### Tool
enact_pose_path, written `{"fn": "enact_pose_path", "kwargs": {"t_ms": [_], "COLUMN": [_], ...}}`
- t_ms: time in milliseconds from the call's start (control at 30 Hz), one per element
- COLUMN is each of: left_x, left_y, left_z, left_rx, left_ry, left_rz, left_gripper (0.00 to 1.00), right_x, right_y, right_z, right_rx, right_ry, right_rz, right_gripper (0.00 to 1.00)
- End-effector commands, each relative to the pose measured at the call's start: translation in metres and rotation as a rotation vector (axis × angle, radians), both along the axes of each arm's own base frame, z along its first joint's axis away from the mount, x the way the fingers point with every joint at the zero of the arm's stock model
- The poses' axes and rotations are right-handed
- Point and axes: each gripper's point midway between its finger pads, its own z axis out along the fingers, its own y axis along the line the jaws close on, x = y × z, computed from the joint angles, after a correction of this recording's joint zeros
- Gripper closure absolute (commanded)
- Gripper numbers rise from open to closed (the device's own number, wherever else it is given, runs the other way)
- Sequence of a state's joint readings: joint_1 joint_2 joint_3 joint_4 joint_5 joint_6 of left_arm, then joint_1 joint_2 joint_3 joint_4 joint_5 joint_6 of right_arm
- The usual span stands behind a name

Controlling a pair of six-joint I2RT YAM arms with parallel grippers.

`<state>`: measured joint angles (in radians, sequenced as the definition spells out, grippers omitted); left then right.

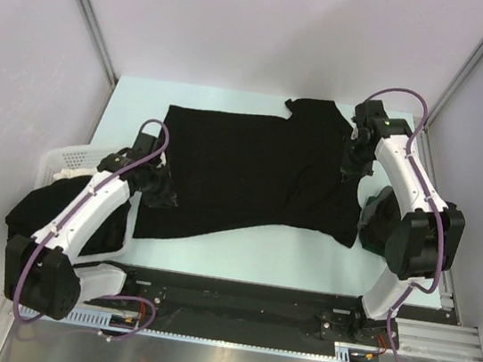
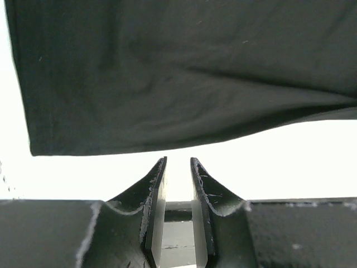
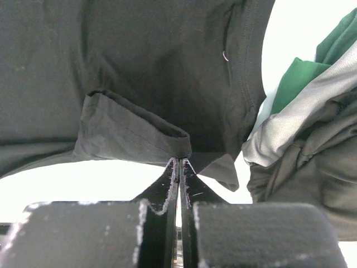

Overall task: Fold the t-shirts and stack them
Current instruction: Grap the side of the flattened tshirt closest away from the robot with both arms

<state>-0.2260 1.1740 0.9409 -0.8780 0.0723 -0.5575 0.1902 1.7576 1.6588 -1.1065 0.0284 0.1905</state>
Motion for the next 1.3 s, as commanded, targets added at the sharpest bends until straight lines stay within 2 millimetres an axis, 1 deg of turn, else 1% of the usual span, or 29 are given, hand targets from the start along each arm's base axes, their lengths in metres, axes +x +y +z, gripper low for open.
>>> {"fn": "enact_pose_path", "kwargs": {"t_ms": [0,67,100,200,267,300,333,367,467,600,933,1100,1267], "left_x": [-0.008,-0.01,-0.012,-0.017,-0.02,-0.023,-0.025,-0.028,-0.03,-0.032,-0.042,-0.05,-0.053], "left_y": [0.006,0.005,0.009,0.015,0.019,0.027,0.03,0.035,0.045,0.045,0.043,0.048,0.051], "left_z": [-0.009,-0.01,-0.013,-0.018,-0.021,-0.022,-0.026,-0.026,-0.03,-0.039,-0.055,-0.064,-0.069], "left_rx": [0.049,0.053,0.088,0.133,0.161,0.205,0.23,0.26,0.347,0.38,0.428,0.502,0.579], "left_ry": [0.031,0.045,0.059,0.09,0.113,0.13,0.16,0.182,0.226,0.274,0.354,0.414,0.438], "left_rz": [0.048,0.047,0.054,0.066,0.084,0.1,0.112,0.117,0.121,0.112,0.103,0.069,0.008], "left_gripper": [0.73,0.73,0.73,0.72,0.73,0.73,0.73,0.74,0.75,0.76,0.77,0.77,0.75], "right_x": [0.004,0.006,0.008,0.013,0.015,0.014,0.014,0.014,0.01,0.006,0.004,0.001,0.003], "right_y": [-0.012,-0.026,-0.03,-0.038,-0.036,-0.035,-0.03,-0.028,-0.022,-0.014,-0.008,-0.006,-0.004], "right_z": [0.006,0.001,0.0,0.001,0.0,-0.002,-0.003,-0.005,-0.011,-0.018,-0.022,-0.025,-0.025], "right_rx": [-0.028,-0.036,-0.03,0.01,0.029,0.028,0.055,0.063,0.082,0.102,0.123,0.131,0.147], "right_ry": [-0.038,-0.03,-0.027,-0.028,-0.024,-0.019,-0.012,-0.013,0.001,0.02,0.033,0.044,0.042], "right_rz": [-0.042,-0.083,-0.095,-0.128,-0.128,-0.125,-0.112,-0.108,-0.092,-0.075,-0.059,-0.055,-0.052], "right_gripper": [1.0,1.0,1.0,1.0,1.0,1.0,1.0,1.0,1.0,1.0,1.0,1.0,1.0]}}
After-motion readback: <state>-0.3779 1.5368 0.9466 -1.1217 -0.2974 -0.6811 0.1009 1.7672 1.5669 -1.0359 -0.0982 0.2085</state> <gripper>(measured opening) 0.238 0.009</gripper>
